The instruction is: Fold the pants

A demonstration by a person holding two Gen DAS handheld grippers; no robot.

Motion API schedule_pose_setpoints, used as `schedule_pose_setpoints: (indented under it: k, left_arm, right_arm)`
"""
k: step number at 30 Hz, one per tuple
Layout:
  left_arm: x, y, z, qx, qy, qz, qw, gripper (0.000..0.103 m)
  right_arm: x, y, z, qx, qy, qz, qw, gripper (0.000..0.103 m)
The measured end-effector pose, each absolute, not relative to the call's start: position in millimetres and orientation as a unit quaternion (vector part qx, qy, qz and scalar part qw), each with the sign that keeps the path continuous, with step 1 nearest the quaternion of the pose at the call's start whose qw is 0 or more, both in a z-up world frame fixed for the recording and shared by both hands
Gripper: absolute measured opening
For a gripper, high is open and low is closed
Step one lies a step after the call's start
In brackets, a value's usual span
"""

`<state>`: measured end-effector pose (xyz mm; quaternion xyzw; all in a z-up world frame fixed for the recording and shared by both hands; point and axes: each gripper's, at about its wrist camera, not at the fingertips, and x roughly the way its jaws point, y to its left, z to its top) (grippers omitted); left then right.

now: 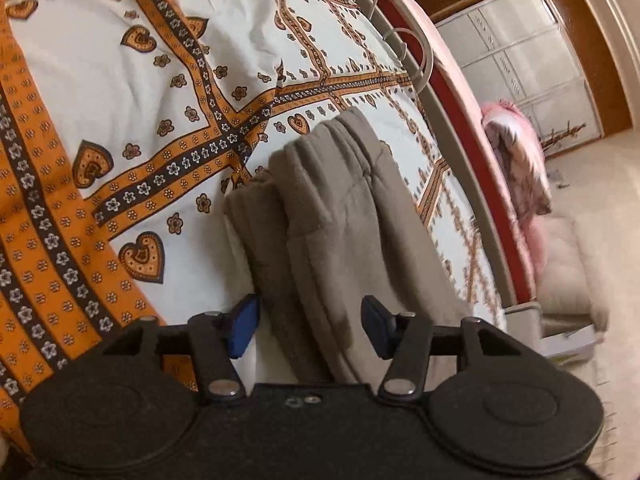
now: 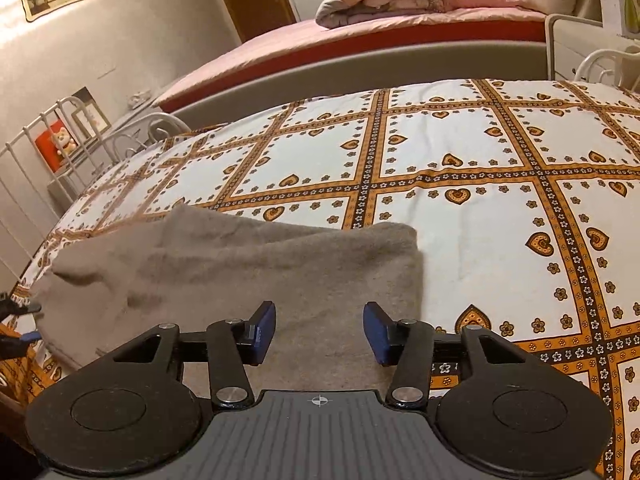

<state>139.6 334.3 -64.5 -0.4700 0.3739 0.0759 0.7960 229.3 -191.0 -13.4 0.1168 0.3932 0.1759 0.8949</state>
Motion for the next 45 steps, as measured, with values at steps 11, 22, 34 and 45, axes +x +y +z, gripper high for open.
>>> schedule_pose_setpoints:
  k: [11,22,34,45]
  left_arm:
    - [185.7,355.0,-95.7,-0.46,0.29,0.023,0.839,0.048]
    - [190.6,334.0,-59.9,-0.368,0.242,0.0,0.898,0.027]
    - [177.3,239.0,28.8,-0.311,0.186,-0.077,0.929,0.026]
    - [225.9,100.1,45.9,-0.25,0.217,-0.17,0.928,0.026]
  right_arm:
    - [245.2,-197.9,-18.3,0.135,0.395,0.166,0.893,0.051]
    - [257.8,-234.9,-26.2,0.213,0.401,0.116,0.883,0.051]
    - [249.7,-267.8,-19.0,0.228,0.388,0.086,0.889,0.052]
    - [226.9,-301.9,-11.8,0.264,0.372,0.076,0.887,0.052]
